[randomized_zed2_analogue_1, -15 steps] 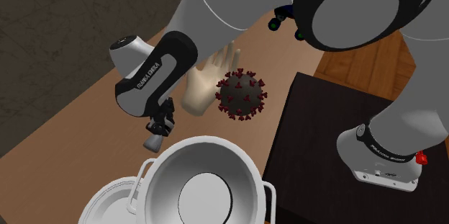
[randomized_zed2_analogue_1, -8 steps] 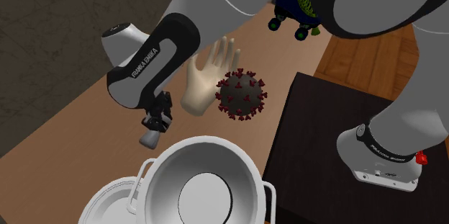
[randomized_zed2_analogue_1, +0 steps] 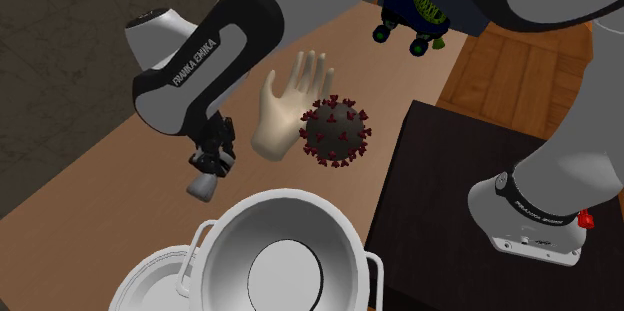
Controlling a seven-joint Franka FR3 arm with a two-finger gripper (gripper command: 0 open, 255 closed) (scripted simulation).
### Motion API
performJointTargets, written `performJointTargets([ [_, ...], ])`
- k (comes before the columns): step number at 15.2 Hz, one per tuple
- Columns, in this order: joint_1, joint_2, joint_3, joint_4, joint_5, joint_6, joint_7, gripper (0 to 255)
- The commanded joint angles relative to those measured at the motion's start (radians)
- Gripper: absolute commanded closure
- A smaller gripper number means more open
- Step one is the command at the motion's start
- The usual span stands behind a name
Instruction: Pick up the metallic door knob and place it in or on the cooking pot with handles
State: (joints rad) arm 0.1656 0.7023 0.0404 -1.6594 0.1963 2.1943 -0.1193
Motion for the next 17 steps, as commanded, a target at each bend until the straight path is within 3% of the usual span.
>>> performJointTargets([
  [1, -0.001, -0.02, -0.001, 0.0, -0.001, -0.019, 0.003, 255],
  [17, -0.002, -0.15, -0.005, 0.017, -0.011, -0.166, 0.03, 255],
])
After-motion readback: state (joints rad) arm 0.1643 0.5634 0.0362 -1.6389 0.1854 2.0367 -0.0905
